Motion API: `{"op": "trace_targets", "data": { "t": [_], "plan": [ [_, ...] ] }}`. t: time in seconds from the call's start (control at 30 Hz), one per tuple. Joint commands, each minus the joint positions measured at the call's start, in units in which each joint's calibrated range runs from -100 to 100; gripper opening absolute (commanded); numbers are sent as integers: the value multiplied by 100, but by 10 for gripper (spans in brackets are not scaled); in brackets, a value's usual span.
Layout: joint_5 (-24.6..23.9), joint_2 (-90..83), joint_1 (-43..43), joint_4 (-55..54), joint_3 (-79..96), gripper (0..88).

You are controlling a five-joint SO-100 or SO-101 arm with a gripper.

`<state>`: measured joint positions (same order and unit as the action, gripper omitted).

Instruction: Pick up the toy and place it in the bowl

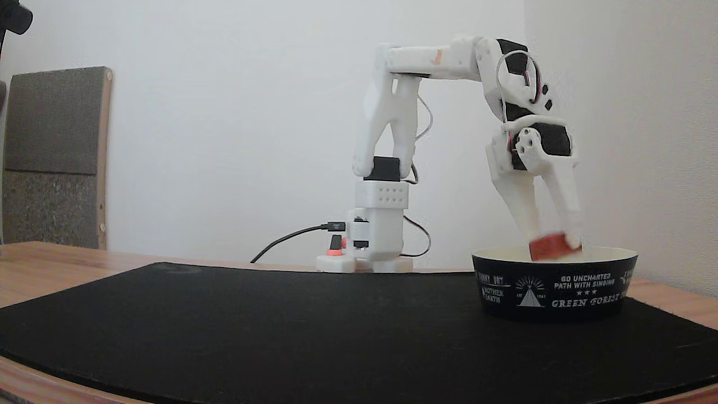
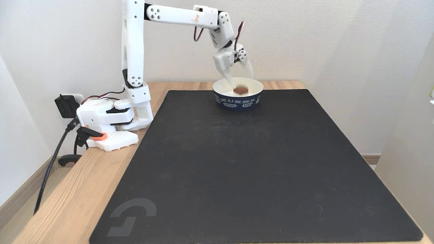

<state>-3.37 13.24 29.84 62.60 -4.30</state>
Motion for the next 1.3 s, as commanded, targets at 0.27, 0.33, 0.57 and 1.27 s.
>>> {"op": "trace_targets", "data": {
  "t": [0.27, 0.33, 0.57, 1.27],
  "plan": [
    [55, -1712, -110, -832, -836, 8],
    [45, -2012, -295, -722, -674, 37],
    [81, -3954, -1901, -731, 2372, 23],
    [40, -11307, -2486, -739, 10340, 23]
  ]
}}
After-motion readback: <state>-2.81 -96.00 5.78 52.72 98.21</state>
